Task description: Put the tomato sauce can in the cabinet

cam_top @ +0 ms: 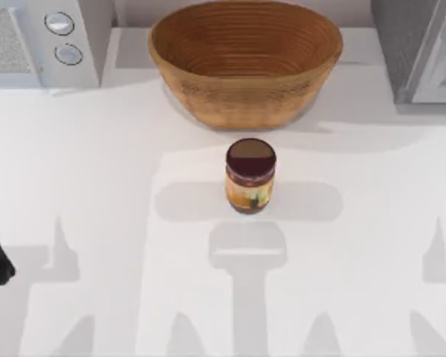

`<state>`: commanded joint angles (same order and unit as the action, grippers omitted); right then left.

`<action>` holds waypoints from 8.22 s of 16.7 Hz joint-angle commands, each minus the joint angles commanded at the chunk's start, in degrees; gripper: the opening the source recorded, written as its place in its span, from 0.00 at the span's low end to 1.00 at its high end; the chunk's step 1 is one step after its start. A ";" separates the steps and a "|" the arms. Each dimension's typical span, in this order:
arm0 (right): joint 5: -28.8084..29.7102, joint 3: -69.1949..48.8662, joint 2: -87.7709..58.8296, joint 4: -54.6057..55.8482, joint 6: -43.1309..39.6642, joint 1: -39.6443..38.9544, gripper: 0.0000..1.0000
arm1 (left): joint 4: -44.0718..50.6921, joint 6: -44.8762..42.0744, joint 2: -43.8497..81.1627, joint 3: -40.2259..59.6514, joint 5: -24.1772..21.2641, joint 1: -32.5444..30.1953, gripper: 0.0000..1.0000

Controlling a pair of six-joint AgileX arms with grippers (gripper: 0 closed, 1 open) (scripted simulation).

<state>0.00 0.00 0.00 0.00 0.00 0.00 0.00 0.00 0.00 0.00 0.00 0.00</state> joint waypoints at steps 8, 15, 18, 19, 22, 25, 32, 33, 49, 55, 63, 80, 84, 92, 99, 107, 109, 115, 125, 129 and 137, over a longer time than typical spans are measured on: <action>-4.31 -5.30 -9.16 3.99 -0.82 -1.40 1.00 | 0.00 0.00 0.00 0.00 0.00 0.00 1.00; -15.43 -16.35 -30.75 13.28 -3.11 -4.34 1.00 | 0.00 0.00 0.00 0.00 0.00 0.00 1.00; -20.16 -20.32 -39.39 16.97 -4.00 -5.54 1.00 | 0.00 0.00 0.00 0.00 0.00 0.00 1.00; -21.71 -21.58 -42.20 18.19 -4.29 -5.91 1.00 | 0.00 0.00 0.00 0.00 0.00 0.00 1.00; -26.26 -25.13 -50.45 21.78 -5.26 -6.86 1.00 | 0.00 0.00 0.00 0.00 0.00 0.00 1.00; -30.65 -28.33 -58.40 25.29 -6.32 -7.65 1.00 | 0.00 0.00 0.00 0.00 0.00 0.00 1.00; -40.17 -34.64 -75.69 33.06 -8.97 -9.01 1.00 | 0.00 0.00 0.00 0.00 0.00 0.00 1.00; -41.45 -35.44 -78.04 34.11 -9.37 -9.16 1.00 | 0.00 0.00 0.00 0.00 0.00 0.00 1.00; -59.35 -46.38 -110.84 46.78 -15.08 -11.66 1.00 | 0.00 0.00 0.00 0.00 0.00 0.00 1.00; -64.80 -51.09 -120.73 50.39 -17.22 -12.20 1.00 | 0.00 0.00 0.00 0.00 0.00 0.00 1.00; -71.92 -58.09 -133.41 54.49 -19.46 -12.65 1.00 | 0.00 0.00 0.00 0.00 0.00 0.00 1.00; -70.33 -64.63 -140.38 59.41 -15.35 -16.78 1.00 | 0.00 0.00 0.00 0.00 0.00 0.00 1.00; -66.89 -66.51 -142.17 61.77 -12.69 -20.33 1.00 | 0.00 0.00 0.00 0.00 0.00 0.00 1.00; -66.89 -66.51 -142.17 61.77 -12.69 -20.33 0.62 | 0.00 0.00 0.00 0.00 0.00 0.00 1.00; -66.89 -66.51 -142.17 61.77 -12.69 -20.33 0.10 | 0.00 0.00 0.00 0.00 0.00 0.00 1.00; -66.89 -66.51 -142.17 61.77 -12.69 -20.33 0.00 | 0.00 0.00 0.00 0.00 0.00 0.00 1.00; -66.89 -66.50 -142.11 61.77 -12.63 -20.16 0.00 | 0.00 0.00 0.00 0.00 0.00 0.00 1.00; -66.85 -67.07 -133.04 52.54 -12.40 -20.05 0.00 | 0.00 0.00 0.00 0.00 0.00 0.00 1.00; -67.20 -68.22 -117.26 35.65 -12.14 -20.20 0.00 | 0.00 0.00 0.00 0.00 0.00 0.00 1.00; -66.65 -66.14 -116.52 33.48 -10.81 -20.03 0.00 | 0.00 0.00 0.00 0.00 0.00 0.00 1.00; -50.30 -50.52 -87.65 22.36 -5.44 -13.33 0.00 | 0.00 0.00 0.00 0.00 0.00 0.00 1.00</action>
<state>-50.30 -50.52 -87.65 22.36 -5.44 -13.33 0.00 0.00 0.00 0.00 0.00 0.00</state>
